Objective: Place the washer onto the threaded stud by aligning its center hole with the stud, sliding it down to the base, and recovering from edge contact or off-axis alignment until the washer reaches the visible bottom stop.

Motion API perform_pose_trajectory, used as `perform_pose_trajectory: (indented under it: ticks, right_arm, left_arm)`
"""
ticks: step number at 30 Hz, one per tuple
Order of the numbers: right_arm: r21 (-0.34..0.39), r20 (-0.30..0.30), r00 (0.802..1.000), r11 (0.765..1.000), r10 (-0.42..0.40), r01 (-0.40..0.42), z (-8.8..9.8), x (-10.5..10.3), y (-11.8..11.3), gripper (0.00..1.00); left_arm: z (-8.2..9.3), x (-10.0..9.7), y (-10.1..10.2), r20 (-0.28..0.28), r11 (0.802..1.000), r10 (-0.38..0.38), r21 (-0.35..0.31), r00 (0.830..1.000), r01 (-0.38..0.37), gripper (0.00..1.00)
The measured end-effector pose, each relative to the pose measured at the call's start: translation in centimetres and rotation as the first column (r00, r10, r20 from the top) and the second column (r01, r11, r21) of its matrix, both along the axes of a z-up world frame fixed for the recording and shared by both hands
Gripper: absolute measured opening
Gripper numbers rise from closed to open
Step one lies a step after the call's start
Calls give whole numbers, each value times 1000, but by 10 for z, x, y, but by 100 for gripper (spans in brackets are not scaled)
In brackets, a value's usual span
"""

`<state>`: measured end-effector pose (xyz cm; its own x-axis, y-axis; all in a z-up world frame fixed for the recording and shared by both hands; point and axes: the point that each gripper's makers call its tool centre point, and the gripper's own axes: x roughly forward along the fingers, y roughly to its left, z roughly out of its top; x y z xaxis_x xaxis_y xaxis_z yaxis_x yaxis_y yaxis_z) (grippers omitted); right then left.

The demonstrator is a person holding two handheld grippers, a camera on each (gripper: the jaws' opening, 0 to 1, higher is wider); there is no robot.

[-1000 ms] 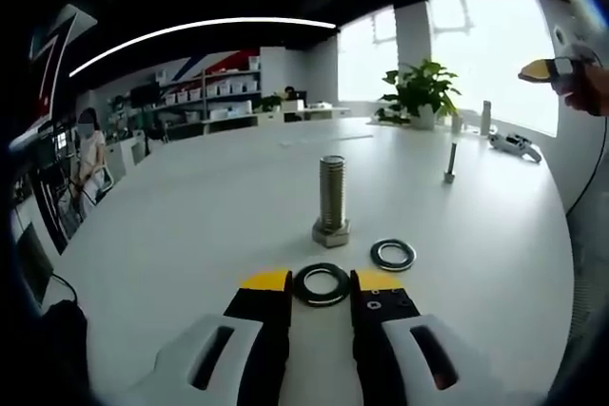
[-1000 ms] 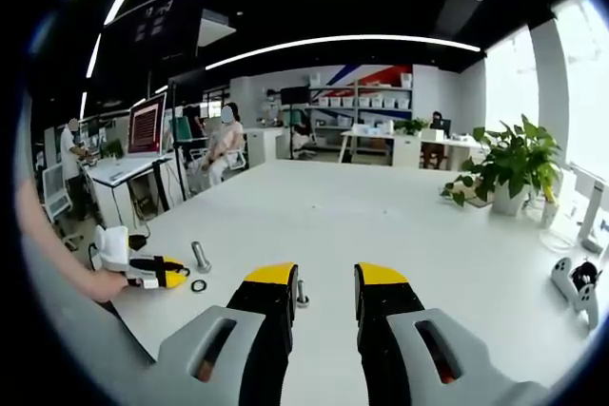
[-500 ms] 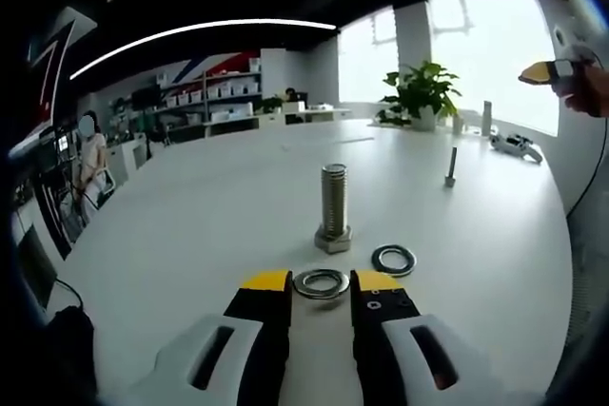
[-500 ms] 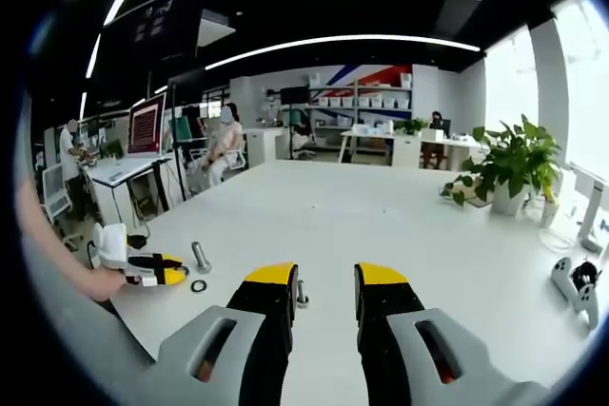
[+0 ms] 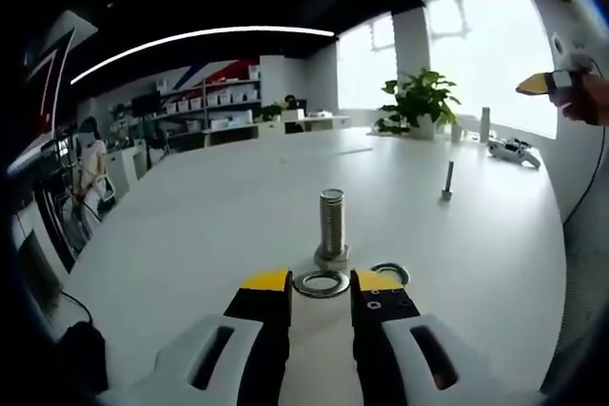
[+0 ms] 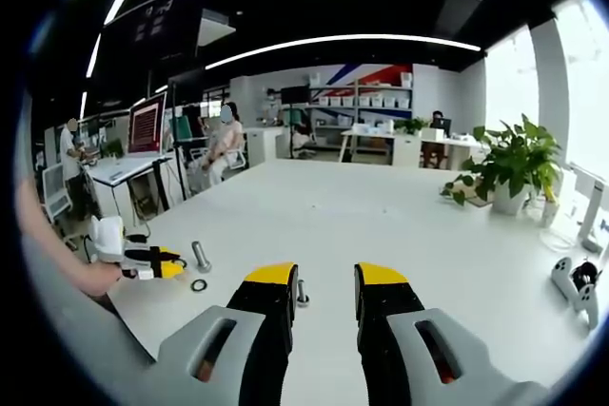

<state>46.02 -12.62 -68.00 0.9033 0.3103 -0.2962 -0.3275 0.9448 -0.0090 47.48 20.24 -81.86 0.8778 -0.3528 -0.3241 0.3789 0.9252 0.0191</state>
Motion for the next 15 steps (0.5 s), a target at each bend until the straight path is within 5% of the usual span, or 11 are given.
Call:
perform_pose_trajectory:
  ticks: [15]
  right_arm:
    - [9, 3, 1000, 1000, -2, 2, 2, -1, 2, 26]
  left_arm:
    - [50, 9, -15, 85, 999, -35, -27, 996, 38, 22]
